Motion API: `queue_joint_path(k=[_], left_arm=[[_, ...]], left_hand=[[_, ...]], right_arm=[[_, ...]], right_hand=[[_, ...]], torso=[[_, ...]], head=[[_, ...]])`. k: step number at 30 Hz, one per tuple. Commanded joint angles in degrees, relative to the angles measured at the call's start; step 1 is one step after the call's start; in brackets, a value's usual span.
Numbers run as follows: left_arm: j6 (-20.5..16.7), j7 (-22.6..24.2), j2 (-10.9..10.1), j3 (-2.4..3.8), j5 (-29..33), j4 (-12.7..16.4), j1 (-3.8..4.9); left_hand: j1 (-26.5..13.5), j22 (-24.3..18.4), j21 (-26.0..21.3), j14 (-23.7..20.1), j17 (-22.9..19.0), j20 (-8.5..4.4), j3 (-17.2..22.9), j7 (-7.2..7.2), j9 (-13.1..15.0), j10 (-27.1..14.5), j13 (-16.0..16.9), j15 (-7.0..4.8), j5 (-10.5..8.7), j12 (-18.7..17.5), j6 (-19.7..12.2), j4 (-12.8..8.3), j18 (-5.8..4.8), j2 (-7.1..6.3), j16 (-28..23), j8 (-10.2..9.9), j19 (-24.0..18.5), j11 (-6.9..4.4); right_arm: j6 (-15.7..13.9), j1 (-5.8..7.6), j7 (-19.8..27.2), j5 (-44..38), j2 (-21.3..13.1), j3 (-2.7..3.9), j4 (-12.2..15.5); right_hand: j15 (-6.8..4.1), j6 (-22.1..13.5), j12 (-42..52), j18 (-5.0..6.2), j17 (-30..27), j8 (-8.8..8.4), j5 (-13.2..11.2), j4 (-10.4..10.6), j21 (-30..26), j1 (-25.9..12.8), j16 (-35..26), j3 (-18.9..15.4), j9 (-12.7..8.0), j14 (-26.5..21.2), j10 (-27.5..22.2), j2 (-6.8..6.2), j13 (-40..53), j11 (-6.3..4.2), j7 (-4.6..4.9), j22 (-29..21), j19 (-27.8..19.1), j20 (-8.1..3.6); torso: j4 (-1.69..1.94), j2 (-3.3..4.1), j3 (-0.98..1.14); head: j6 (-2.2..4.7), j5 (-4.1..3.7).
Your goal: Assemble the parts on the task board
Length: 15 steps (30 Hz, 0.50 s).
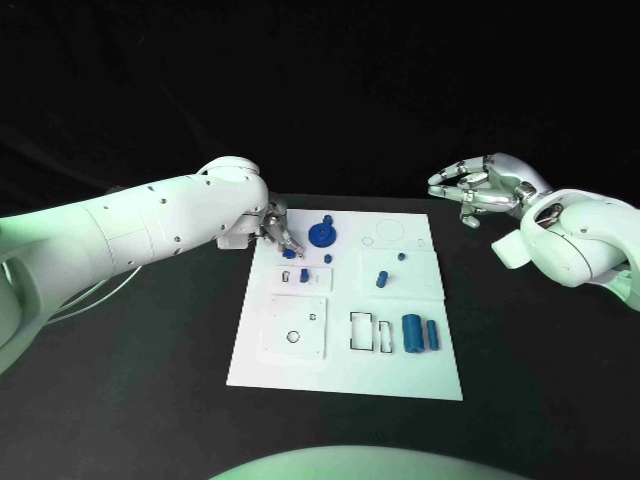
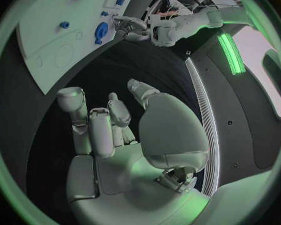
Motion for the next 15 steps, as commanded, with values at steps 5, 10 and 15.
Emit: queue_joint_path(k=[5, 10, 15], left_arm=[[1.85, -0.40, 0.20, 0.00, 0.10, -0.03, -0.04], [2.50, -0.42, 0.18, -0.01, 0.12, 0.04, -0.04], [2.88, -0.36, 0.22, -0.04, 0.12, -0.05, -0.07]], left_hand=[[0.83, 0.11, 0.03, 5.37, 12.80, -0.59, -0.27, -0.60, 0.46, 0.14, 0.18, -0.64, 0.29, 0.49, -0.02, -0.07, -0.55, 0.90, 0.30, 0.92, 0.15, -0.39], [2.39, 0.18, 0.04, 5.41, 12.92, -0.77, 0.03, -0.83, 0.91, 0.33, 0.42, -0.83, 0.38, 0.67, -0.32, -0.25, -0.57, 0.94, 0.38, 1.56, 0.18, -0.60], [3.16, 0.19, 0.04, 5.44, 13.01, -0.85, 0.38, -0.93, 1.07, 0.40, 0.48, -0.92, 0.48, 0.73, -0.43, -0.21, -0.57, 1.22, 0.44, 1.80, 0.18, -0.70]], right_arm=[[0.81, -0.03, 0.32, -0.26, 0.02, 0.00, 0.10], [0.80, -0.04, 0.33, -0.26, 0.00, 0.00, 0.11], [0.80, -0.04, 0.33, -0.26, -0.02, 0.00, 0.12]], right_hand=[[-0.37, -0.28, -0.28, 1.07, -0.08, 0.35, 0.31, 0.32, -0.22, 0.28, -0.39, -0.12, 0.08, 1.24, -0.18, 0.02, -0.07, 0.08, -0.02, -0.07, -0.40, -0.16], [-0.40, -0.28, -0.31, 1.08, -0.10, 0.48, 0.31, 0.42, -0.35, 0.29, -0.45, -0.15, 0.11, 1.26, -0.14, 0.01, -0.13, 0.05, -0.05, -0.13, -0.39, -0.18], [-0.40, -0.28, -0.31, 1.08, -0.10, 0.48, 0.31, 0.42, -0.35, 0.29, -0.45, -0.15, 0.11, 1.26, -0.14, 0.01, -0.13, 0.05, -0.05, -0.13, -0.39, -0.18]], torso=[[0.10, -0.07, 0.01], [0.09, -0.04, -0.01], [0.06, -0.05, -0.02]], head=[[-0.15, -0.08], [-0.17, -0.07], [-0.13, -0.08]])
